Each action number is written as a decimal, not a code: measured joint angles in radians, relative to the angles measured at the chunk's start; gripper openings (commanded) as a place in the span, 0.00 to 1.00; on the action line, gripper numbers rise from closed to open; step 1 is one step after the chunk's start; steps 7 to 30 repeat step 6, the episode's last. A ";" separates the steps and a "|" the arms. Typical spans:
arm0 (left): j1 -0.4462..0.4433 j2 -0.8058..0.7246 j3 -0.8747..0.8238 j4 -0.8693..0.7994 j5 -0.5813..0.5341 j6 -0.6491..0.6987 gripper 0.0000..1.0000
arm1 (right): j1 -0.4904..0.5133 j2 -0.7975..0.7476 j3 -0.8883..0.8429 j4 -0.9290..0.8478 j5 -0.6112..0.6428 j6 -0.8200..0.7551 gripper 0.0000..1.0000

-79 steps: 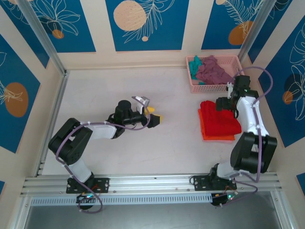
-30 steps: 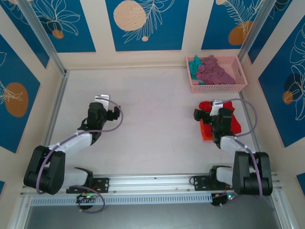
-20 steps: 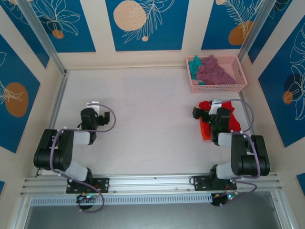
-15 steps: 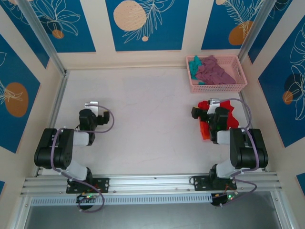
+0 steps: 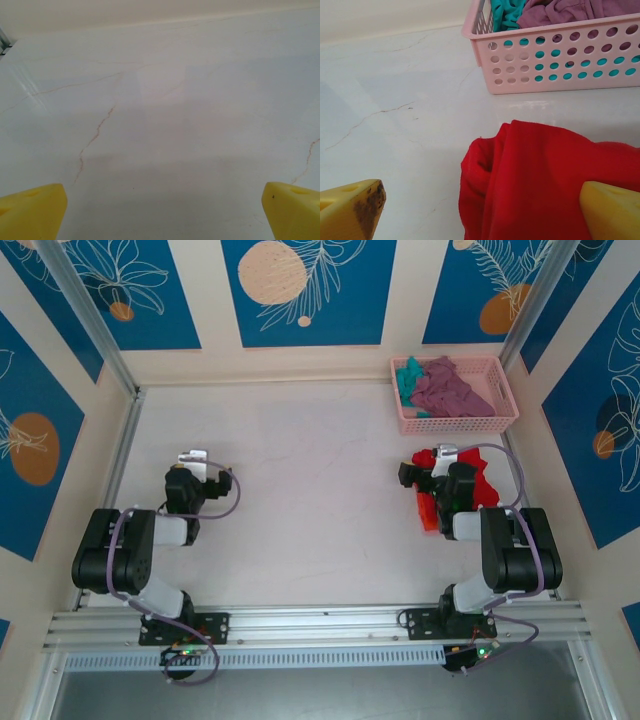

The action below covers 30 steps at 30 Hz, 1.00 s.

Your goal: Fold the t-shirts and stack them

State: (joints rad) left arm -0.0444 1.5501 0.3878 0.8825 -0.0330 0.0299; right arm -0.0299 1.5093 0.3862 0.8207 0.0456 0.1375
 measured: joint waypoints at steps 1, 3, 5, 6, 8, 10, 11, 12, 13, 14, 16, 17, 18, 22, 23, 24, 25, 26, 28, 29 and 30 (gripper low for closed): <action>0.000 0.000 0.000 0.000 0.000 0.000 1.00 | 0.000 0.000 0.000 0.000 0.000 0.000 0.99; -0.001 0.000 0.000 0.000 0.000 0.003 1.00 | 0.000 0.000 0.000 0.000 0.000 0.000 0.99; -0.002 0.001 0.000 0.000 0.001 0.003 1.00 | 0.000 0.000 0.000 0.000 0.000 0.000 0.99; -0.002 0.001 0.000 0.000 0.001 0.004 1.00 | 0.000 0.000 0.000 0.000 0.000 0.000 0.99; -0.002 0.001 0.000 0.000 0.001 0.004 1.00 | 0.000 0.000 0.000 0.000 0.000 0.000 0.99; -0.002 0.001 0.000 0.000 0.001 0.004 1.00 | 0.000 0.000 0.000 0.000 0.000 0.000 0.99; -0.002 0.001 0.000 0.000 0.001 0.004 1.00 | 0.000 0.000 0.000 0.000 0.000 0.000 0.99; -0.002 0.001 0.000 0.000 0.001 0.004 1.00 | 0.000 0.000 0.000 0.000 0.000 0.000 0.99; -0.002 0.001 0.000 0.000 0.001 0.004 1.00 | 0.000 0.000 0.000 0.000 0.000 0.000 0.99; -0.002 0.001 0.000 0.000 0.001 0.004 1.00 | 0.000 0.000 0.000 0.000 0.000 0.000 0.99; -0.002 0.001 0.000 0.000 0.001 0.004 1.00 | 0.000 0.000 0.000 0.000 0.000 0.000 0.99; -0.002 0.001 0.000 0.000 0.001 0.004 1.00 | 0.000 0.000 0.000 0.000 0.000 0.000 0.99; -0.002 0.001 0.000 0.000 0.001 0.004 1.00 | 0.000 0.000 0.000 0.000 0.000 0.000 0.99; -0.002 0.001 0.000 0.000 0.001 0.004 1.00 | 0.000 0.000 0.000 0.000 0.000 0.000 0.99; -0.002 0.001 0.000 0.000 0.001 0.004 1.00 | 0.000 0.000 0.000 0.000 0.000 0.000 0.99; -0.002 0.001 0.000 0.000 0.001 0.004 1.00 | 0.000 0.000 0.000 0.000 0.000 0.000 0.99; -0.002 0.001 0.000 0.000 0.001 0.004 1.00 | 0.000 0.000 0.000 0.000 0.000 0.000 0.99; -0.002 0.001 0.000 0.000 0.001 0.004 1.00 | 0.000 0.000 0.000 0.000 0.000 0.000 0.99; -0.002 0.001 0.000 0.000 0.001 0.004 1.00 | 0.000 0.000 0.000 0.000 0.000 0.000 0.99; -0.002 0.001 0.000 0.000 0.001 0.004 1.00 | 0.000 0.000 0.000 0.000 0.000 0.000 0.99; -0.002 0.001 0.000 0.000 0.001 0.004 1.00 | 0.000 0.000 0.000 0.000 0.000 0.000 0.99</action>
